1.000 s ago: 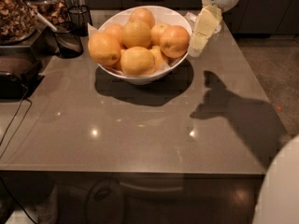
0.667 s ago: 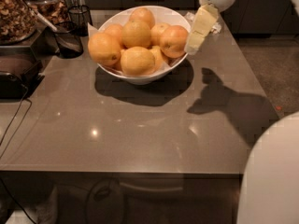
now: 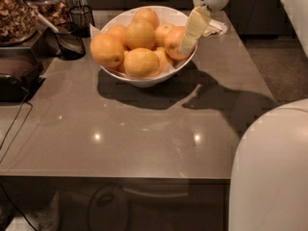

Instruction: Pick orange from white bowl

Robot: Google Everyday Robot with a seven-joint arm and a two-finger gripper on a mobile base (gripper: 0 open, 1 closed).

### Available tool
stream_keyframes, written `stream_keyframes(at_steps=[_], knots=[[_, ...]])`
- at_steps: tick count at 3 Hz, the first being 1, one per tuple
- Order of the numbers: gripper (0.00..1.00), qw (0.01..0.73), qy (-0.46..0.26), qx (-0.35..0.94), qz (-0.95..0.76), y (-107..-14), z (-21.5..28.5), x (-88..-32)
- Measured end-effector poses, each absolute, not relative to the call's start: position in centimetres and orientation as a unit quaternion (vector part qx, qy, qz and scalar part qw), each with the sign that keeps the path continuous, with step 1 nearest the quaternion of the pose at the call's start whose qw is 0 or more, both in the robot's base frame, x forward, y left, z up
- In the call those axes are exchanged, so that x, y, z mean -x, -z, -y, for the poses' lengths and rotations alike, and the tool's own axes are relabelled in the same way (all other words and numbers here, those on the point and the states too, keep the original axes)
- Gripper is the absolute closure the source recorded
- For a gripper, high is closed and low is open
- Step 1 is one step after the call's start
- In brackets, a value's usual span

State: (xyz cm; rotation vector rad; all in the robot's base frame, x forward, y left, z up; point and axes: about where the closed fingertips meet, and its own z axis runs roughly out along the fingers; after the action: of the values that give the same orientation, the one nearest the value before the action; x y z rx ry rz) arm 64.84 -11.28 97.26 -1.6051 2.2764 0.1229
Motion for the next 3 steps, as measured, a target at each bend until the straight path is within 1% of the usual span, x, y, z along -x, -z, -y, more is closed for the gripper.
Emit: stream_keyframes(at_steps=[2, 3], knots=[[0.19, 0.170, -0.049, 0.574, -0.800, -96.6, 9.8, -65.5], [0.26, 0.163, -0.055, 0.575, -0.800, -95.9, 9.5, -65.7]])
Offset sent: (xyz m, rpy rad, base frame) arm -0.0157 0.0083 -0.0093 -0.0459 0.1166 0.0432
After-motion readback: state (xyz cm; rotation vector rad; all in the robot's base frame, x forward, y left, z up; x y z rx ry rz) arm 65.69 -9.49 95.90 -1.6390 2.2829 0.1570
